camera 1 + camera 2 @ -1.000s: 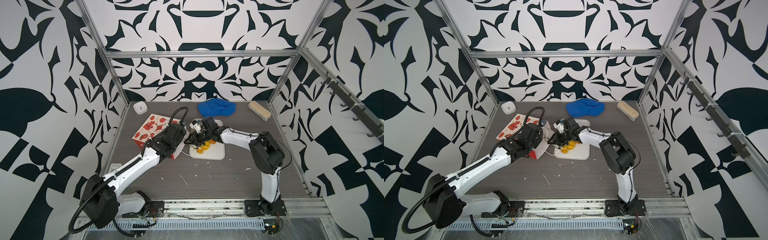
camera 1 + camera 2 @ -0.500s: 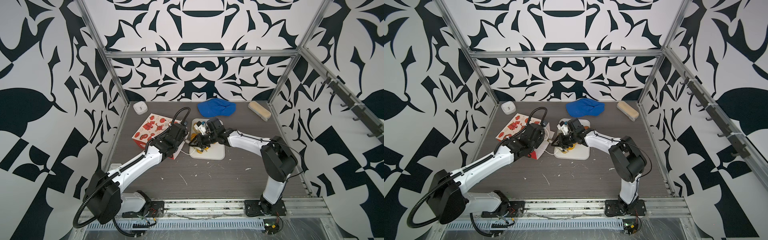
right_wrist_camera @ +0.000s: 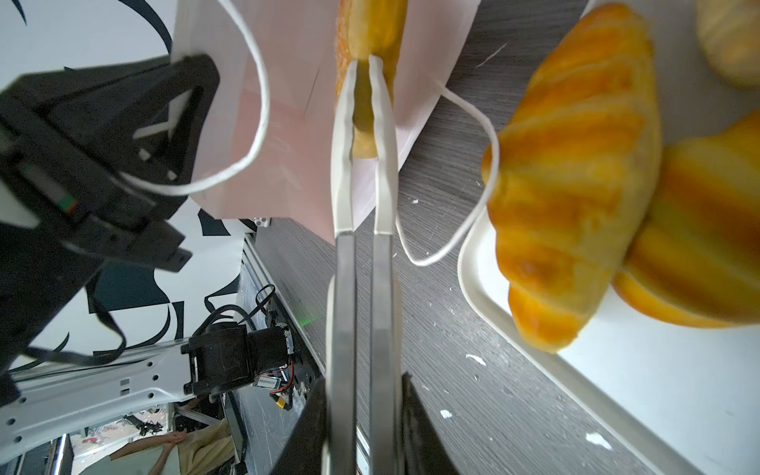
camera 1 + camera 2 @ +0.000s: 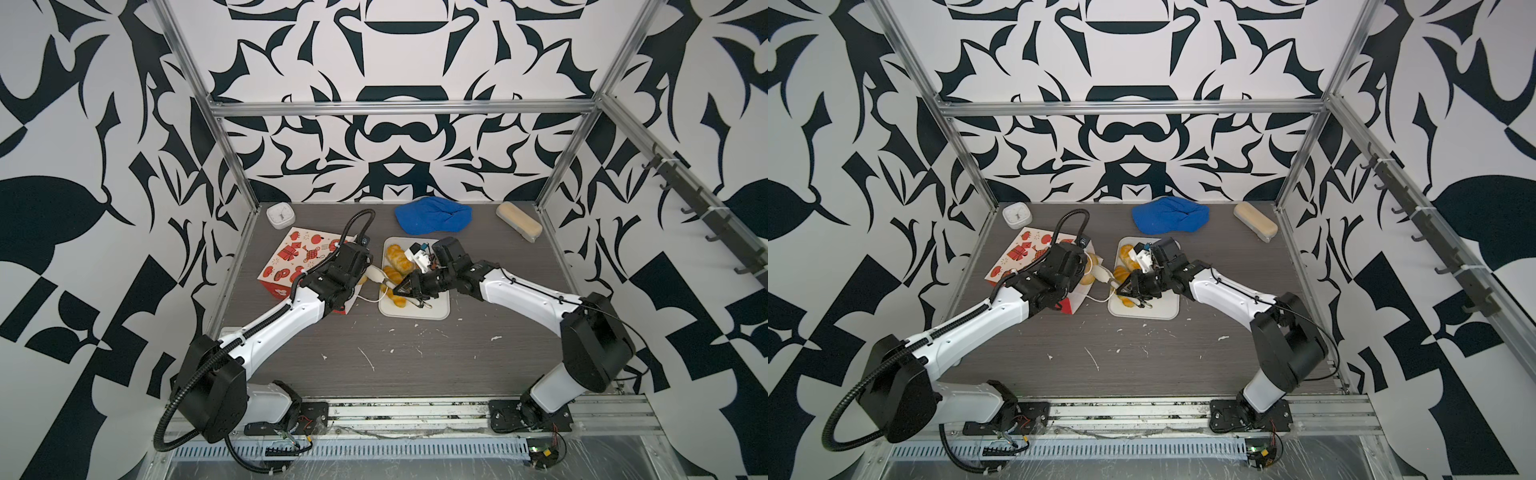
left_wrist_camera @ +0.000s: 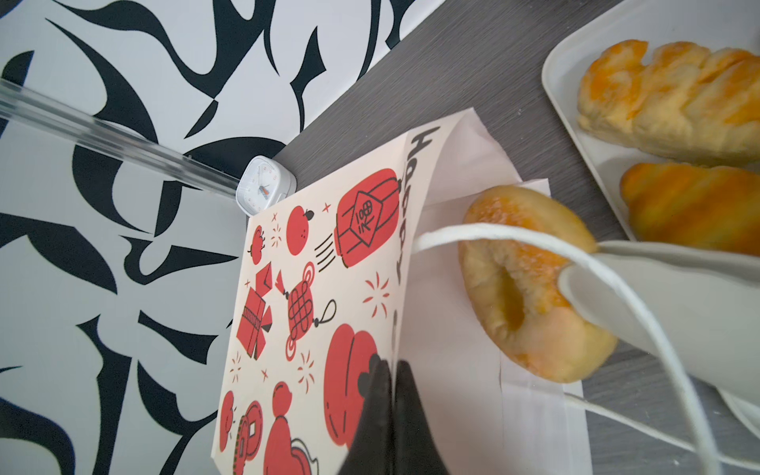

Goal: Take the fake bread out of the paper bag
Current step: 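Lift the ring bread out with right tongs while left gripper withdraws the bag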

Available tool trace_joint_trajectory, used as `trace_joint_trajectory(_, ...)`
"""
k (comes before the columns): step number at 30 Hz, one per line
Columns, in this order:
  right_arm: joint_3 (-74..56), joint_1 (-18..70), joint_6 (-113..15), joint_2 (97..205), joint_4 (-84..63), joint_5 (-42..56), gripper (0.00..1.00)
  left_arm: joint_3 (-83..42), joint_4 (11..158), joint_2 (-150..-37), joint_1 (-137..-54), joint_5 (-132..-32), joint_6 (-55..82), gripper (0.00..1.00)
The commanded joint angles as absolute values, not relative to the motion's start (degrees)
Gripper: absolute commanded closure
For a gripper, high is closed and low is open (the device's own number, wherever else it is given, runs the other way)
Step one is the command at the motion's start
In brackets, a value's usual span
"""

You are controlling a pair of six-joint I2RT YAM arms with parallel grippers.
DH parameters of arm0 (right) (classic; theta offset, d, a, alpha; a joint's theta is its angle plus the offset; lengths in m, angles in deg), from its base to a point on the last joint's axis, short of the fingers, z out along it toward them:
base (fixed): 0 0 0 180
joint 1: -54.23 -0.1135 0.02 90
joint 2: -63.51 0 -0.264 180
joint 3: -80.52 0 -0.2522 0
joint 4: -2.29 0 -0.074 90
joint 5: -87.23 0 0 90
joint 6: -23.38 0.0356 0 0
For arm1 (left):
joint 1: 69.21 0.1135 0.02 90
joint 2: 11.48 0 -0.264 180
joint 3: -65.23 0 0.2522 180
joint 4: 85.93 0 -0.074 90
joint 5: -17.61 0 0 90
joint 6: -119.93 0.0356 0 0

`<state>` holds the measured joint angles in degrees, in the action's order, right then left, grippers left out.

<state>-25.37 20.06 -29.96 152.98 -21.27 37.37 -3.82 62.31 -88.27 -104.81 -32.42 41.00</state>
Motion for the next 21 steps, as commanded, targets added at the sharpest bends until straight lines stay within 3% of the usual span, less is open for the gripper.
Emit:
trace_joint_trajectory(1,-26.30,21.45,-31.75,148.12,-20.13,37.36,1.00,-6.04,63.83,-88.43,-103.88,-31.40,39.37,1.00)
trace_joint_trajectory(21,-31.43,30.81,-38.25,133.37,-33.57,34.63,1.00,-6.54,64.40,-87.86,-101.78,-28.50,37.05,1.00)
